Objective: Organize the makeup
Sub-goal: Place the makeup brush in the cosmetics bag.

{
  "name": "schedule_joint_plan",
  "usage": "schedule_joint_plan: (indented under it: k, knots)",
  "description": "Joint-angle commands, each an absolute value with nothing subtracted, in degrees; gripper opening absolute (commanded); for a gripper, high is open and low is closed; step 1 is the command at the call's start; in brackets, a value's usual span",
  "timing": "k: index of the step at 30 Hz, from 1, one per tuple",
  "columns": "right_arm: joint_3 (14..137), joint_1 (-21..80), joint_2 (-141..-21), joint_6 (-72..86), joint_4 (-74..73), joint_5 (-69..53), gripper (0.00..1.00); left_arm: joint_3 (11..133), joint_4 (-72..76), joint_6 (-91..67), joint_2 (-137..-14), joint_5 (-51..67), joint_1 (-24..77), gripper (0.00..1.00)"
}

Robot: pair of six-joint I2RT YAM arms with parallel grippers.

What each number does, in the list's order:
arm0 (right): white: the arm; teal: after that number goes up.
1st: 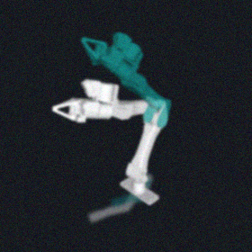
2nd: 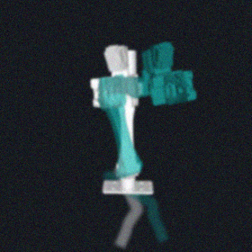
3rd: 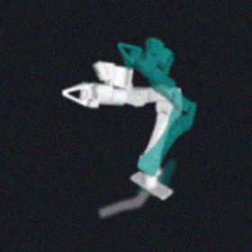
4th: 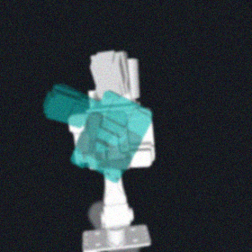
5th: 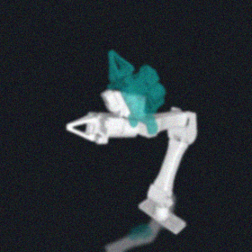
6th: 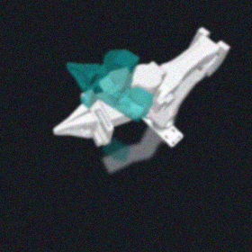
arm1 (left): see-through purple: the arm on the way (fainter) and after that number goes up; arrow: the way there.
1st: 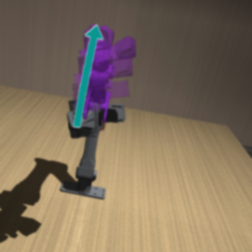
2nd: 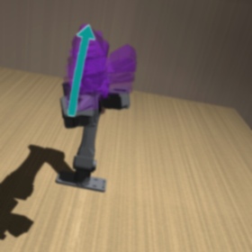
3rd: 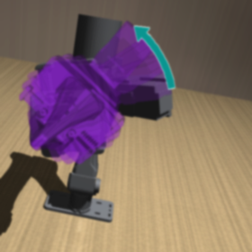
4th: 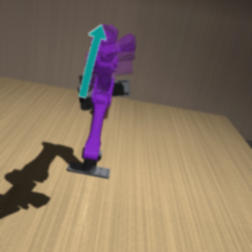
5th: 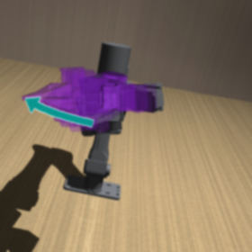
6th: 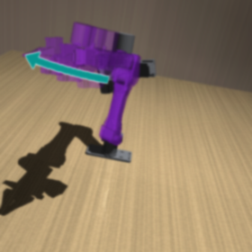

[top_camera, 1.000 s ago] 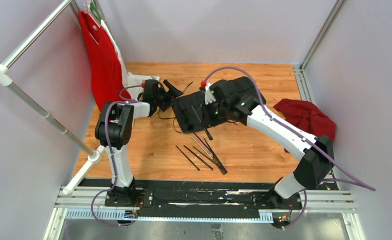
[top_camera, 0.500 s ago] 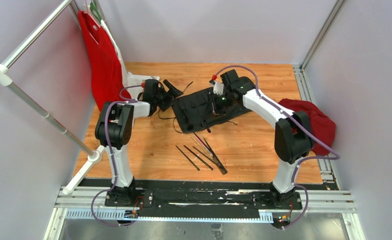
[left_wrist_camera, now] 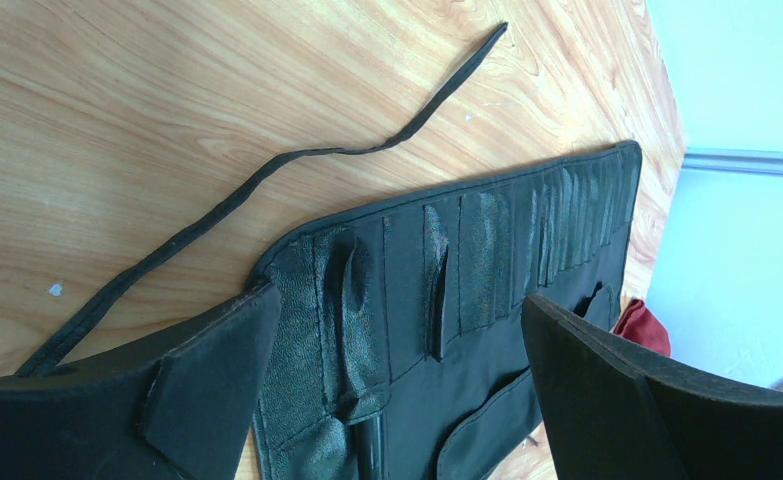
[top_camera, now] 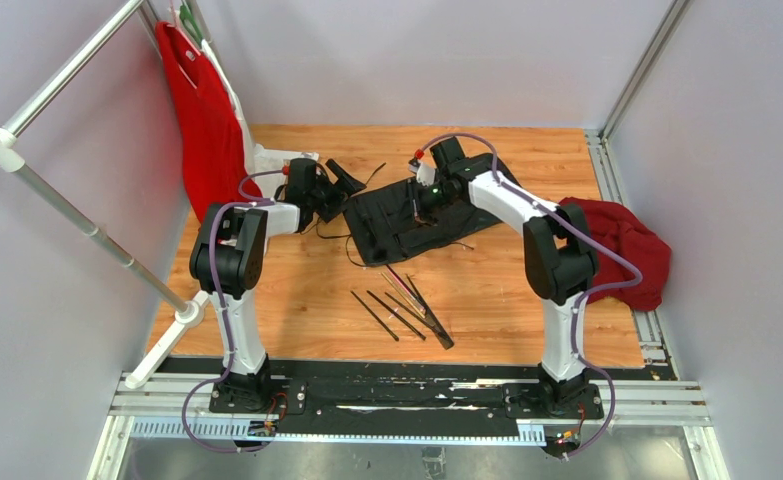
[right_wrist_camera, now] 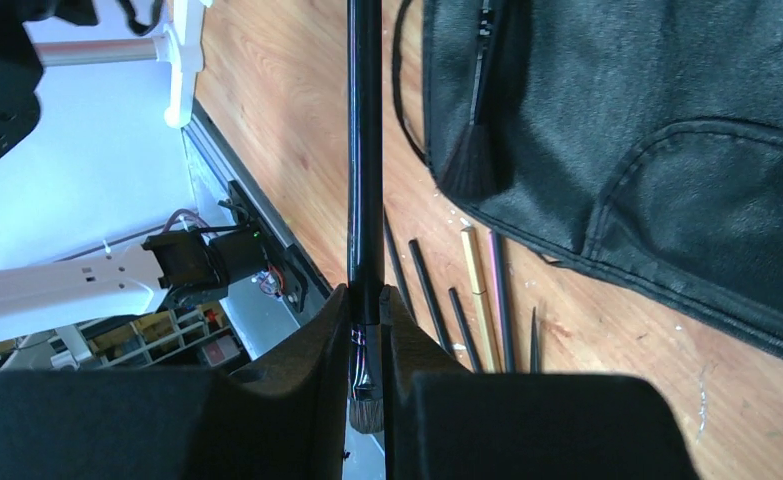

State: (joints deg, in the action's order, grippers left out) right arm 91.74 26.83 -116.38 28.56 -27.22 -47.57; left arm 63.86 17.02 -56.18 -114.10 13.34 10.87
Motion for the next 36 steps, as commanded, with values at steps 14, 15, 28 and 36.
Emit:
schedule_joint_plan:
  k: [14, 15, 28, 36]
  knots:
    - [97.01, 24.81, -124.13, 28.66, -30.79, -43.26, 0.01, 61.57, 8.44, -55.51, -116.28, 12.66, 10.28, 0.98]
    - [97.22, 24.77, -124.49, 28.66, -30.84, -43.17, 0.01, 61.48, 8.48, -55.48, -116.28, 12.66, 10.28, 0.98]
    - [99.8, 24.19, -128.19, 28.44, -32.28, -42.2, 0.01, 61.64, 8.45, -55.39, -116.36, 12.55, 10.26, 0.98]
    - [99.17, 24.19, -128.92, 28.14, -32.61, -42.36, 0.01, 61.81, 8.44, -55.43, -116.43, 12.44, 10.27, 0.98]
